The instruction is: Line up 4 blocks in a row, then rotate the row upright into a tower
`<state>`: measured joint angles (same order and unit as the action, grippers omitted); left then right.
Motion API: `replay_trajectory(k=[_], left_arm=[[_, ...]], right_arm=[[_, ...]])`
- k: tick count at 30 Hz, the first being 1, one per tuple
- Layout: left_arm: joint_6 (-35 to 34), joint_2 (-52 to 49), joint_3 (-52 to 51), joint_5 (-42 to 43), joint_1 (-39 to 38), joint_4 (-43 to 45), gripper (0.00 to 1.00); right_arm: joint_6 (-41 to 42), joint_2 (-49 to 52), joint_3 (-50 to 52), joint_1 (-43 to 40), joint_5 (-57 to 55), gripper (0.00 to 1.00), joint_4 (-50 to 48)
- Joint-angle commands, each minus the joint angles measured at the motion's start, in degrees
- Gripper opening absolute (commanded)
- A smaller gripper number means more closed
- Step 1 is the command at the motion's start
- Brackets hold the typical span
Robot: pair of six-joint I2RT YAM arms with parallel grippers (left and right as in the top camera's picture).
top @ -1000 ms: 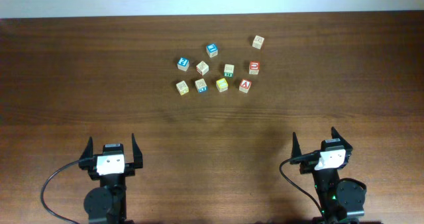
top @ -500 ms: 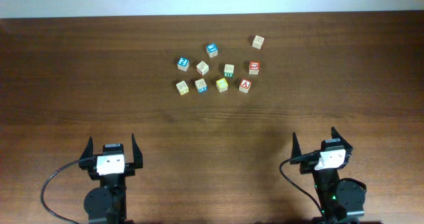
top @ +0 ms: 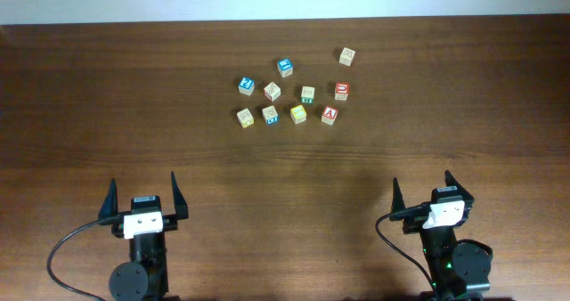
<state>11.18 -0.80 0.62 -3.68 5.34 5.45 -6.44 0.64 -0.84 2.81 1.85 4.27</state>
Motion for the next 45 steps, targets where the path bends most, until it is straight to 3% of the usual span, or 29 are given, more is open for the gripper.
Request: replay_trajectory(k=[1,7,14,19,21,24,27,30,34,35,36,37,40,43,45], left_arm=[[0.9,0.4,0.4,2.6,0.3,0.3,0.99],[1.0,-0.6,2.4,2.4,0.3,-1.8,0.99],[3.9,-15.3,15.3,3.7,0.3,-9.4,0.99],[4.0,-36.6,34.4,7.4,0.3,-20.7,0.99],[3.9,-53.1,51.5,8.9,0.3,-34.3,0.99],[3.9,-63.5,61.6,10.4,0.3,-41.4,0.99],[3.9,-77.7,74.3,11.1,-1.1,-49.9,0.99],[3.9,-85.6,78.1,11.9,-4.3,-52.5,0.99],[3.8,-89.3,78.1,13.1,-7.2,-51.6,0.99],[3.0,-89.8,78.1,13.7,-7.5,-51.6,0.99],[2.2,-90.0,78.1,14.9,-7.5,-51.6,0.99],[2.2,-90.0,78.1,14.9,-7.5,-51.4,0.99],[2.2,-90.2,78.1,15.4,-7.5,-47.9,0.99],[-6.9,-92.8,78.1,4.8,-7.4,-45.7,0.99],[-14.2,-95.9,78.1,-4.7,-7.4,-45.6,0.99]], right_arm=[[-0.2,-0.2,-0.7,-0.2,0.8,0.98,-0.2],[1.3,-0.2,-4.7,-0.2,2.1,0.98,1.3],[1.3,3.0,-13.9,-0.2,3.8,0.98,8.7],[1.3,20.8,-26.9,-0.2,8.8,0.98,11.6],[1.3,37.5,-39.3,-0.2,13.2,0.98,17.5],[1.3,50.1,-48.7,-0.2,16.3,0.98,23.1],[1.3,69.4,-61.8,-0.2,24.3,0.98,29.5],[1.3,81.4,-67.6,-0.2,35.6,0.98,30.0],[1.4,89.2,-67.6,-0.2,42.0,0.98,23.5],[3.1,90.8,-67.6,-0.1,41.9,0.98,22.2],[11.2,93.7,-67.6,0.8,36.2,0.97,19.6],[16.5,94.9,-67.6,2.2,29.2,0.89,18.8],[30.1,95.7,-68.3,8.3,6.6,0.88,17.3],[34.2,100.2,-74.7,13.6,-2.2,0.84,18.9],[35.1,107.6,-85.2,14.9,-3.0,0.81,26.6]])
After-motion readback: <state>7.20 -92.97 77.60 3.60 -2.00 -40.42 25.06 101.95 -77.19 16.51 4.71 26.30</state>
